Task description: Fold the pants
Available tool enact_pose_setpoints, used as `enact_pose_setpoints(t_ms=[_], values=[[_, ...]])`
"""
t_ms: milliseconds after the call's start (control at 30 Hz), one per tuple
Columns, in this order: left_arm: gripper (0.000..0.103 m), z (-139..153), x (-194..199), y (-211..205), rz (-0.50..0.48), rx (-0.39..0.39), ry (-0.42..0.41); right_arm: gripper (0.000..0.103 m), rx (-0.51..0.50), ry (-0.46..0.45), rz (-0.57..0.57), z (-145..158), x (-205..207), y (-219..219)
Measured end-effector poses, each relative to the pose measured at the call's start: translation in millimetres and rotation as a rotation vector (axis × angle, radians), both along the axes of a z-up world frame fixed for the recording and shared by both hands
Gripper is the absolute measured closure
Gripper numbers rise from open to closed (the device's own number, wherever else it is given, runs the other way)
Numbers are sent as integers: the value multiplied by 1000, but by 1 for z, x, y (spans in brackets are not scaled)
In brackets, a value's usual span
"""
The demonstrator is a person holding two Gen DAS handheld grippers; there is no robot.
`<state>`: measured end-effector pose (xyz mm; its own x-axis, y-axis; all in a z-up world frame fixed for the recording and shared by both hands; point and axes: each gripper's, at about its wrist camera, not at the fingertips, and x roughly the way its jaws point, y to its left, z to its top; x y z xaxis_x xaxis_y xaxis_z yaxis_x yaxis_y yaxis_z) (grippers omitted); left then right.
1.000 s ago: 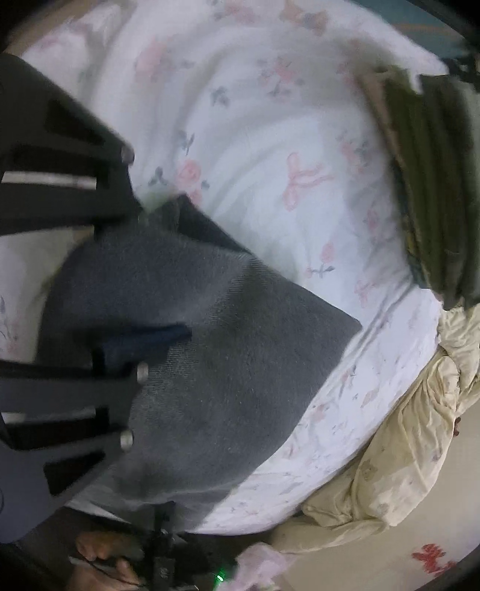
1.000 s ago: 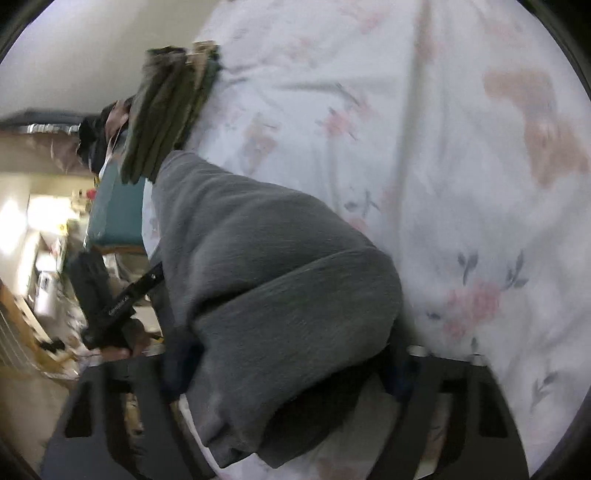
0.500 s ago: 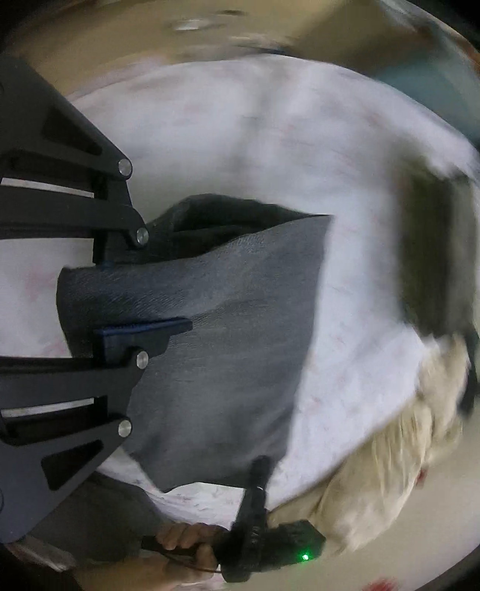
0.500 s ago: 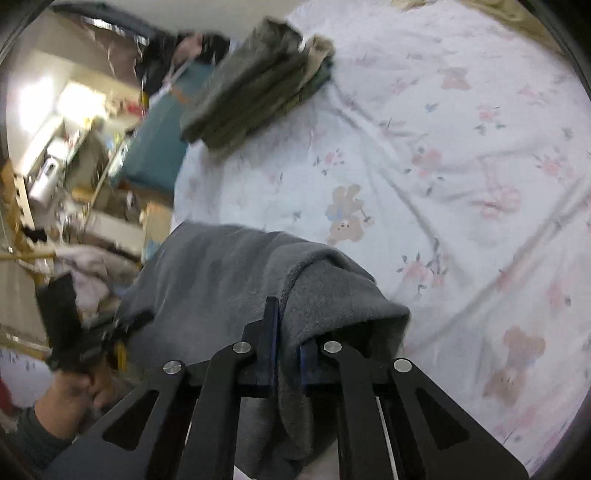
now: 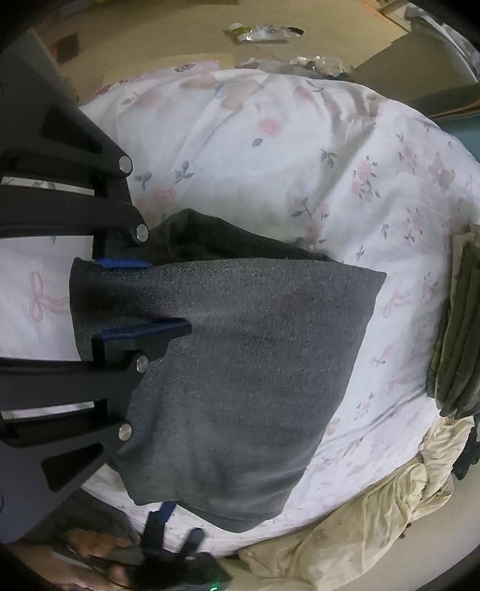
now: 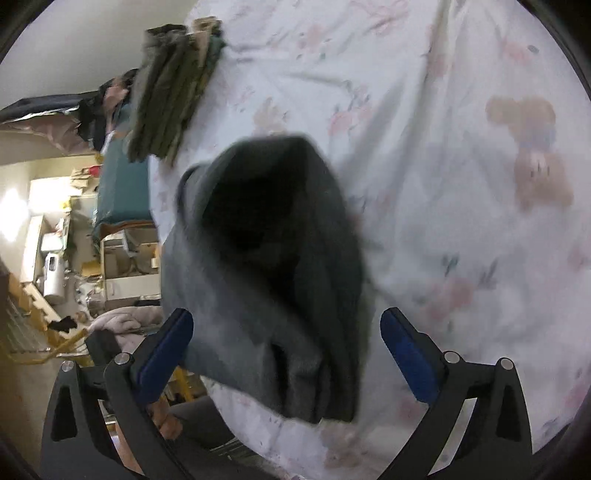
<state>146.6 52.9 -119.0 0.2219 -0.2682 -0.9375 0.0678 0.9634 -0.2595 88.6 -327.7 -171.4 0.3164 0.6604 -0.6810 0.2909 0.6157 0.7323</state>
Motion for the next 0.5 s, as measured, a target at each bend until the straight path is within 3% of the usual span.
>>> enact_pose_setpoints(t_ms=[67,100,133,167,233,300,367,400,467,500], values=[[78,-1,-2,1,3,6,-3,35,-75,-36,37,8,-3,11],[78,-1,-3,4,9,5,0,43,-118,-43,79,11,-5,19],[78,-2,-3,5,16,2,4,64,-147,-35,120,13,-8,24],[78,-2,-3,5,18,3,7,96,-183,-29,156,13,-8,31],[80,0,-2,4,16,8,7,97,-223,-69,176,22,-13,38],[80,3,-1,5,19,36,-7,98,-153,-94,174,35,-18,43],[72,4,0,12,63,89,-14,98,-158,-86,226,39,-24,53],[54,2,1,14,81,109,-5,98,-192,-70,239,36,-26,56],[30,-2,3,16,118,174,11,93,-215,8,219,14,-25,50],[29,-2,3,16,111,167,12,89,-207,80,192,-3,-23,42]])
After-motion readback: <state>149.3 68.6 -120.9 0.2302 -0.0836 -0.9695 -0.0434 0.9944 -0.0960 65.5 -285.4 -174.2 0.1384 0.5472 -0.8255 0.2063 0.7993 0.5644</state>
